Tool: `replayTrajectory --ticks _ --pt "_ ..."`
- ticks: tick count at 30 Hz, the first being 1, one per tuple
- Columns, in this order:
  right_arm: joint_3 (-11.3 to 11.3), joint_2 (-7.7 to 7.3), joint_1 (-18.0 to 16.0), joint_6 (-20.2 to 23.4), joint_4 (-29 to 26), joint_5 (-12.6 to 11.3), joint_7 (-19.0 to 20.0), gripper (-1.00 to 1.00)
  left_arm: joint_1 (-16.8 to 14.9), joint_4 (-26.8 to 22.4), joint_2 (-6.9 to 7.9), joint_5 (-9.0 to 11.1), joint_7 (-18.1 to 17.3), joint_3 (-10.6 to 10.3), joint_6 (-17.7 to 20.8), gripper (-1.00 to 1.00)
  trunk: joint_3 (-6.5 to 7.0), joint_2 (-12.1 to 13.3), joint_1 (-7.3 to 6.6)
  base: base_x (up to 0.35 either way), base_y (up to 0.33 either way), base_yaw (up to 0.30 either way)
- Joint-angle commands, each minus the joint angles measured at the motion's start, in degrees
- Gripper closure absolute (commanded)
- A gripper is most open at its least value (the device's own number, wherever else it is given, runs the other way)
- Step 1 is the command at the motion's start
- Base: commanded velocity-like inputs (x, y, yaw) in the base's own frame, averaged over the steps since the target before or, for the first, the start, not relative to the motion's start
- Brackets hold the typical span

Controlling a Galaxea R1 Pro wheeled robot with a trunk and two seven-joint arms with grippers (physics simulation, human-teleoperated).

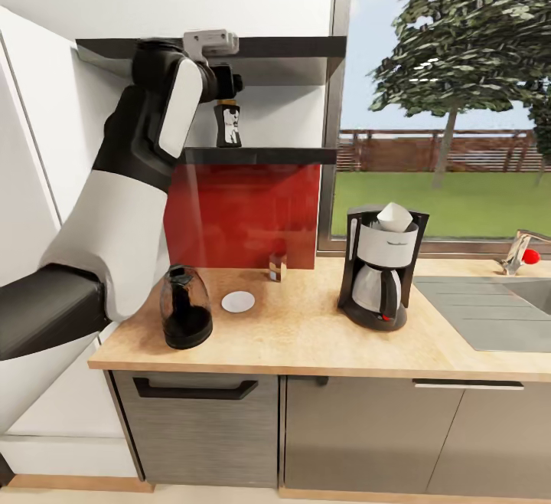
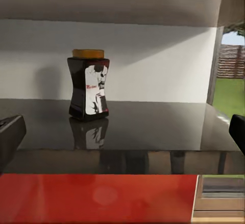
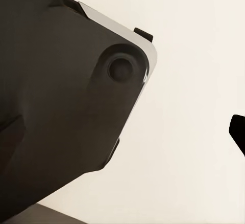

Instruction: Set up a coffee station on the kitchen countertop: keep the coffee maker on the countertop, move the bottle of coffee from the kitchen shelf to the counter next to the coffee maker, place a paper coffee filter on top of the coffee maker, put the saucer next to the coffee maker with the coffee cup on the saucer, and place the electric kettle next to the coffee maker.

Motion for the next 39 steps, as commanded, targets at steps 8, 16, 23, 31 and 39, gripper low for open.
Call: replayTrajectory --ticks 8,16,23,31,39 --pt "0.6 -0.01 0.0 -0.3 0.2 -0.1 0.1 -1.0 0.0 6.5 0.0 0.7 0.4 0.0 -3.8 -1.0 -0.1 -0.1 0.02 0.068 0.0 0.0" --pt "0.6 -0.01 0.0 -0.3 0.2 -0.1 0.1 -1.0 0.0 7.9 0.0 0.7 0.4 0.0 -4.1 -1.0 -0.1 -0.1 0.02 0.114 0.0 0.0" --pt "0.6 -0.01 0.0 -0.3 0.2 -0.1 0.1 -1.0 0.0 9.7 0.0 0.6 0.4 0.0 -4.2 -1.0 -0.1 -0.1 0.02 0.097 0.0 0.0" --pt "0.6 -0.01 0.0 -0.3 0.2 -0.1 0.1 -1.0 0.0 10.7 0.0 0.6 0.4 0.0 -4.2 -1.0 -0.1 -0.1 0.02 0.109 0.0 0.0" --pt "0.6 -0.01 0.2 -0.4 0.2 -0.1 0.1 -1.0 0.0 10.8 0.0 0.6 0.4 0.0 -4.2 -1.0 -0.1 -0.1 0.02 0.139 0.0 0.0"
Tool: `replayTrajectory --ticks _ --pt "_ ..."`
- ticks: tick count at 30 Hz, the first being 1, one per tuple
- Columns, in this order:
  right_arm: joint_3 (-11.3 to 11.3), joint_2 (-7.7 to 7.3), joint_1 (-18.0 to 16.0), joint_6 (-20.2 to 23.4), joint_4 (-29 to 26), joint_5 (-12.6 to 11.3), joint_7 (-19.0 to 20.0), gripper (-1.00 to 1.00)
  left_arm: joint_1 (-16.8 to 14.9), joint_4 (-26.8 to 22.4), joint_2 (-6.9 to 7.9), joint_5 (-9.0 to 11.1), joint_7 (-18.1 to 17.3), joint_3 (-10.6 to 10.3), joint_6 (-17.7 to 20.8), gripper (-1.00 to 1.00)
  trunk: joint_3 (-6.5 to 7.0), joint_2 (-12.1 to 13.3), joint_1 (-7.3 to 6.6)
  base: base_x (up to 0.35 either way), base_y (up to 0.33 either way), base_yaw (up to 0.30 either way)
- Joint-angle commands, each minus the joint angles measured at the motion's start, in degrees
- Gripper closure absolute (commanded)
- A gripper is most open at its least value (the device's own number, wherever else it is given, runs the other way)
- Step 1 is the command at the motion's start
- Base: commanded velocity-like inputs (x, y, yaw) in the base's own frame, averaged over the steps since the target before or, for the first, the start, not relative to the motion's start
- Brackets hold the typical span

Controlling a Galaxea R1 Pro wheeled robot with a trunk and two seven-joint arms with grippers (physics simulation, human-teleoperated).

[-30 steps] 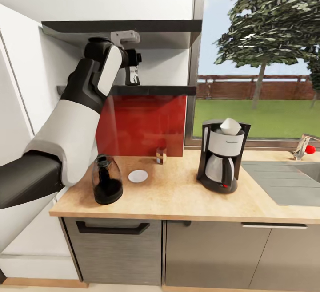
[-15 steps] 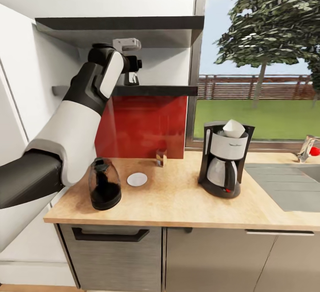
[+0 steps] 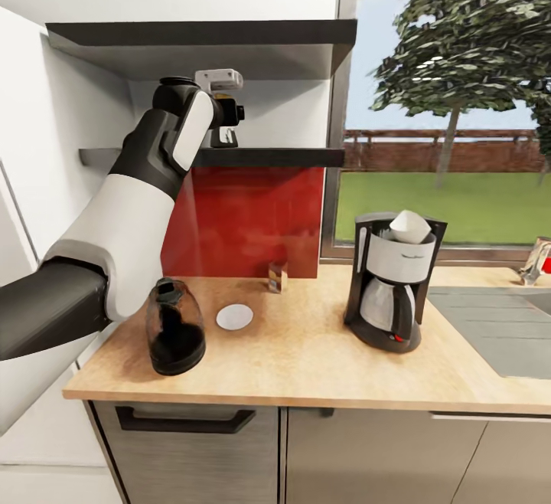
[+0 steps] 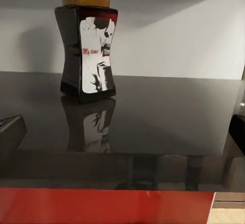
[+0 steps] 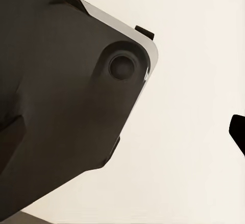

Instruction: Set up a coffee station on the kitchen countertop: keep the coffee maker on the countertop, move the bottle of coffee from the kitchen shelf to the counter next to the coffee maker, place a paper coffee filter on top of the coffee maker, put the saucer next to the coffee maker with the coffee cup on the saucer, and place the electric kettle next to the coffee maker.

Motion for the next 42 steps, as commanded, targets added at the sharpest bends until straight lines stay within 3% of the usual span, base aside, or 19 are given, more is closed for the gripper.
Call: replayTrajectory --ticks 1,28,37,42 --pt "0.5 -0.01 -0.1 -0.3 0.2 -0.2 0.1 -1.0 -0.1 0.0 0.0 0.6 0.5 -0.1 0.1 -1.0 -0.1 -0.1 0.02 0.038 0.0 0.0" --pt "0.5 -0.01 0.0 -0.3 0.2 -0.1 0.1 -1.0 -0.1 -0.5 0.0 0.4 0.8 -0.1 0.2 -1.0 -0.1 -0.1 0.02 0.093 0.0 0.0" --pt "0.5 -0.01 0.0 -0.4 0.2 -0.1 0.1 -1.0 -0.1 -0.9 0.0 -2.5 0.8 -0.1 0.3 -1.0 -0.1 -0.1 0.02 0.06 0.025 0.0" --pt "0.5 -0.01 0.0 -0.4 0.2 -0.1 0.1 -1.0 -0.1 -0.9 0.0 -2.8 0.8 -0.1 0.3 -1.0 -0.1 -0.1 0.02 0.082 0.06 0.0"
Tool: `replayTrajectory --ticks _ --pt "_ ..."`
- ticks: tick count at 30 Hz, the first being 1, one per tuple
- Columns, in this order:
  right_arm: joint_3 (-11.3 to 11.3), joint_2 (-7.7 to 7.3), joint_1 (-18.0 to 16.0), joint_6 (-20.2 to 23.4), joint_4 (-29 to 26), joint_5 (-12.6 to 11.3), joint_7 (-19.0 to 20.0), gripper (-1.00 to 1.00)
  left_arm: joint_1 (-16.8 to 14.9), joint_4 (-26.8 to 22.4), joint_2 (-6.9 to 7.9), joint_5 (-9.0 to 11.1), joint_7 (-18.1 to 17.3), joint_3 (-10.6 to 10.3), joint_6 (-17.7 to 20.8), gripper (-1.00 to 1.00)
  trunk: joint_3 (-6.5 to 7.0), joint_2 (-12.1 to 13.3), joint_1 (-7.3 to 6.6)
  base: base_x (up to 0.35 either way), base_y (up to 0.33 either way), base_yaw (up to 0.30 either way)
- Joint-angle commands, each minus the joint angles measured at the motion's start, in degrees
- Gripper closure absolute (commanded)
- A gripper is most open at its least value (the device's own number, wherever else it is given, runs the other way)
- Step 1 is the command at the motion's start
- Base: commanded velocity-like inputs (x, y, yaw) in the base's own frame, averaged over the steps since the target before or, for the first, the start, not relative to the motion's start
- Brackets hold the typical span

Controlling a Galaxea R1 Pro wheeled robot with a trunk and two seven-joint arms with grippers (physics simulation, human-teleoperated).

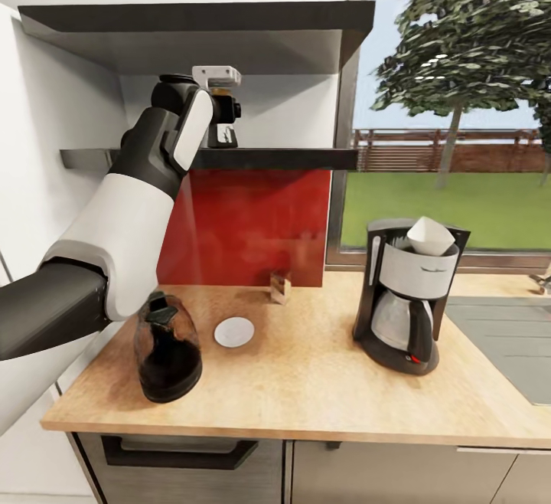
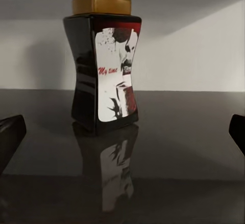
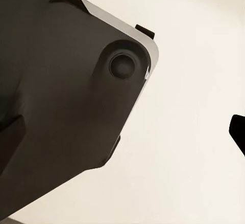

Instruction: Set up a coffee station on the kitchen countertop: keep the coffee maker on the countertop, move the bottle of coffee from the kitchen shelf to the counter next to the coffee maker, place a paper coffee filter on top of the coffee maker, put the saucer next to the coffee maker with the coffee cup on the saucer, and place the electric kettle next to the coffee maker.

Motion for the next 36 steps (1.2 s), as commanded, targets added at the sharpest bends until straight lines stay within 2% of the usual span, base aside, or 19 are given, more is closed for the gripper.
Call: replayTrajectory --ticks 1,13,36 --pt "0.5 -0.01 -0.1 -0.3 0.2 -0.2 0.1 -1.0 -0.1 0.0 0.0 0.6 0.5 -0.1 0.1 -1.0 -0.1 -0.1 0.02 0.033 0.024 0.0" --pt "0.5 -0.01 -0.1 -0.3 0.2 -0.2 0.1 -1.0 -0.1 0.1 0.0 0.5 0.5 -0.1 0.1 -1.0 -0.1 -0.1 0.02 0.01 0.14 0.0" --pt "0.5 -0.01 -0.1 -0.3 0.2 -0.2 0.1 -1.0 -0.1 0.6 0.0 0.5 0.5 -0.1 0.1 -1.0 -0.1 -0.1 0.02 0.054 0.028 0.0"
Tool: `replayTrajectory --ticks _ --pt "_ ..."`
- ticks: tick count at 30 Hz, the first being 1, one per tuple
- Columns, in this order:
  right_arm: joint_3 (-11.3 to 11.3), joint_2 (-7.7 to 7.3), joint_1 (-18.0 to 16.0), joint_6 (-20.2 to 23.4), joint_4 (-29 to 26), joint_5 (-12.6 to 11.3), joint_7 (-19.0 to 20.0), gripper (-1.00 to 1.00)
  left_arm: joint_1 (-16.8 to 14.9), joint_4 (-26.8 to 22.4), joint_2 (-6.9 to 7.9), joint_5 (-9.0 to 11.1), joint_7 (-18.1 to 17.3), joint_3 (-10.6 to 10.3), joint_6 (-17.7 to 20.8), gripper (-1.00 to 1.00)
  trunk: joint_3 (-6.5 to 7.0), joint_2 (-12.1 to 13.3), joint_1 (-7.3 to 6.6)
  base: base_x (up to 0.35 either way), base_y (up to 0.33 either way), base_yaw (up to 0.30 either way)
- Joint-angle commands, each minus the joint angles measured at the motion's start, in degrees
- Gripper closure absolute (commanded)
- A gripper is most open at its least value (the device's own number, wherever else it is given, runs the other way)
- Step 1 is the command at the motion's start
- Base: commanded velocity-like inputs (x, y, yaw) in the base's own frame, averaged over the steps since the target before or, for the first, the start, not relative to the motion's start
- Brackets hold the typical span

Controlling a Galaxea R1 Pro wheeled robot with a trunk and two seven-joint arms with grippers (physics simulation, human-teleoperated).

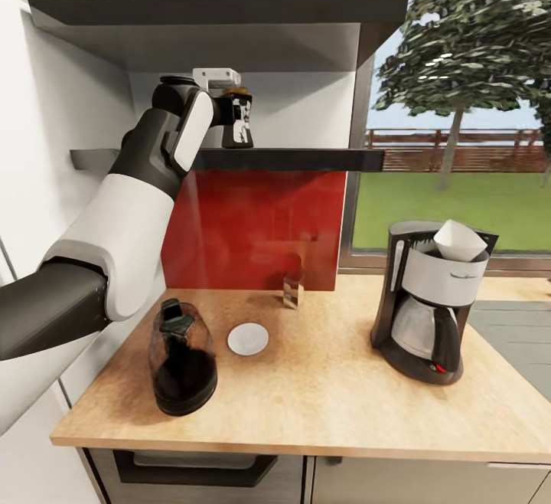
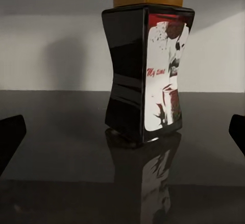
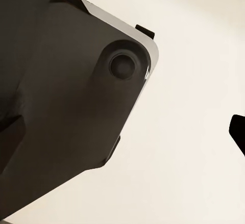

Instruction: Set up a coffee station on the kitchen countertop: keep the coffee maker on the countertop, move the bottle of coffee from the kitchen shelf to the counter next to the coffee maker, place a paper coffee filter on top of the coffee maker, put the saucer next to the coffee maker with the coffee cup on the saucer, and place the electric kettle next to the coffee maker.

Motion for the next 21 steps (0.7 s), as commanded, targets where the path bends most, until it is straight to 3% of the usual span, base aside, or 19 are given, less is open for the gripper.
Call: replayTrajectory --ticks 1,21 --pt "0.5 -0.01 -0.1 -0.3 0.2 -0.2 0.1 -1.0 -0.1 0.0 0.0 0.6 0.5 -0.1 0.1 -1.0 -0.1 -0.1 0.02 0.029 0.0 0.0" --pt "0.5 -0.01 0.0 -0.4 0.2 -0.2 0.1 -1.0 -0.1 -0.1 0.0 0.6 0.5 -0.1 0.1 -1.0 -0.1 -0.1 0.02 0.105 -0.054 0.0"
